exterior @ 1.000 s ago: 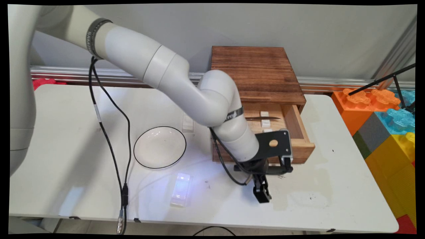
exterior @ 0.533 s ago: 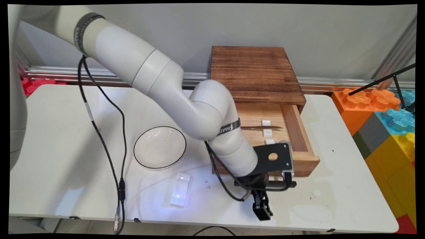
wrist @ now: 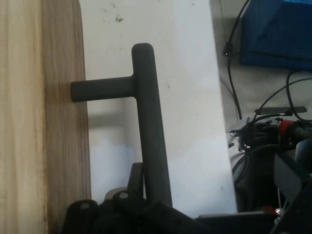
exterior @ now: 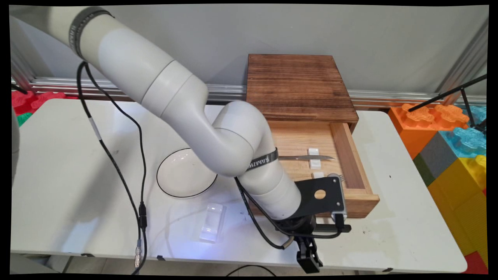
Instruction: Open the drawer
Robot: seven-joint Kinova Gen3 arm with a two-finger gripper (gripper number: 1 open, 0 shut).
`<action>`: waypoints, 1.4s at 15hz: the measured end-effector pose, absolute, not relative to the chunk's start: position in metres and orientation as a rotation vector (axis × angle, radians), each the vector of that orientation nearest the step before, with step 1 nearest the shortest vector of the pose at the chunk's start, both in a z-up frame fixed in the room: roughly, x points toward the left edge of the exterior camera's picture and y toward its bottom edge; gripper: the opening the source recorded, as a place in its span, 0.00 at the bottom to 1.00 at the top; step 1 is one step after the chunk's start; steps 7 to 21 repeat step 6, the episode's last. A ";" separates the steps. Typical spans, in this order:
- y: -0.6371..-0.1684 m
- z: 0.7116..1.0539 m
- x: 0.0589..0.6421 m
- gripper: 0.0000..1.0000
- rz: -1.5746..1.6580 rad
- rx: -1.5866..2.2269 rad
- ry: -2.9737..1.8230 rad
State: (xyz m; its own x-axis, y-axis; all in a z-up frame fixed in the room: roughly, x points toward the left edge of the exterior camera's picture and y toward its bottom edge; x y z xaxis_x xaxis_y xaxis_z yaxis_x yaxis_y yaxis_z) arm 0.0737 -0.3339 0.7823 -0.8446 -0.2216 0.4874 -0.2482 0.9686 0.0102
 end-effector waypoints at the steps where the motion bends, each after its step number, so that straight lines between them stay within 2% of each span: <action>1: -0.332 0.783 0.074 1.00 0.073 0.334 -2.610; 21: -0.323 0.788 0.074 1.00 0.079 0.340 -2.595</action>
